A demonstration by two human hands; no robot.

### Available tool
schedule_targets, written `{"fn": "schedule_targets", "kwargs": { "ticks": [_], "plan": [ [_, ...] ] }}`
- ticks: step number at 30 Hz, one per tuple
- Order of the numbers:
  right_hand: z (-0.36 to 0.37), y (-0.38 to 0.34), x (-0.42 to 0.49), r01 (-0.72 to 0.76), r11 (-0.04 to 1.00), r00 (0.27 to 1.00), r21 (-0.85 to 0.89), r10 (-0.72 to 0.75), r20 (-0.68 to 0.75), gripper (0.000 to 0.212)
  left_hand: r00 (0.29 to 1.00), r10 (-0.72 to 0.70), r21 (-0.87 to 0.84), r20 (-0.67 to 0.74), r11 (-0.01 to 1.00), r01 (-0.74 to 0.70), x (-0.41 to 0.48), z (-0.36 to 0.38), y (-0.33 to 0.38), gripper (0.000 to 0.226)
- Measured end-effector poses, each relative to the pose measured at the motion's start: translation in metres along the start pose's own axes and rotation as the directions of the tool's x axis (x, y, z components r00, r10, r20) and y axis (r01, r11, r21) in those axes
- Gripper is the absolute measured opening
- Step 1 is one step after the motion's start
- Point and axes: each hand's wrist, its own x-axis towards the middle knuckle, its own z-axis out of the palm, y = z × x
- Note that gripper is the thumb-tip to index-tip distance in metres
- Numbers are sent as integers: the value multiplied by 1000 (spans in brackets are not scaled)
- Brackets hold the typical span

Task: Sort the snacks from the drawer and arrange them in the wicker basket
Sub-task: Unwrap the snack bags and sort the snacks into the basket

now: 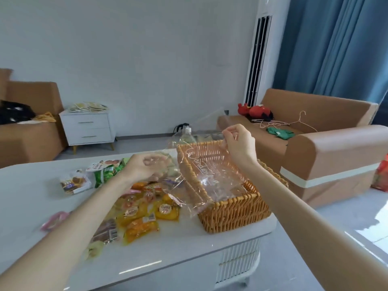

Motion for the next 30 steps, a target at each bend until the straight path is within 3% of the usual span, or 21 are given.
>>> {"fn": "schedule_targets", "kwargs": {
  "ticks": [2, 4, 6, 8, 12, 15, 21, 25, 27, 30],
  "plan": [
    [10, -9, -15, -59, 996, 998, 72, 58, 19, 18, 987, -163, -324, -4, 934, 153, -21, -15, -21, 47],
    [21, -18, -33, -99, 990, 994, 99, 92, 66, 20, 962, -269, -585, 36, 775, 239, -41, -27, -35, 42],
    [32, -25, -55, -109, 990, 986, 90, 97, 133, 22, 948, -318, -752, 31, 617, 232, -59, -37, -45, 28],
    [41, -29, -78, -113, 990, 975, 87, 93, 203, 20, 930, -364, -810, -62, 563, 166, -73, -45, -52, 16],
    [62, -33, -117, -109, 989, 946, 105, 71, 317, 13, 786, -487, -691, -381, 715, 108, -92, -63, -71, 24],
    [84, -38, -137, -99, 988, 936, 116, 53, 349, 11, 714, -503, -601, -488, 786, 143, -102, -83, -89, 30],
    [131, -33, -162, -71, 987, 932, 146, 13, 363, 7, 711, -525, -763, -467, 646, -23, -110, -116, -139, 11],
    [164, -19, -177, -92, 982, 926, 164, 24, 376, 7, 574, -367, -449, -732, 894, -1, -109, -128, -173, 17],
    [180, -13, -183, -106, 979, 915, 172, 28, 403, 8, 516, -291, -321, -806, 946, 32, -105, -136, -192, 23],
    [203, -7, -187, -74, 985, 874, 153, -10, 486, 9, 550, -263, -272, -793, 960, 67, -104, -153, -211, 28]
  ]
}}
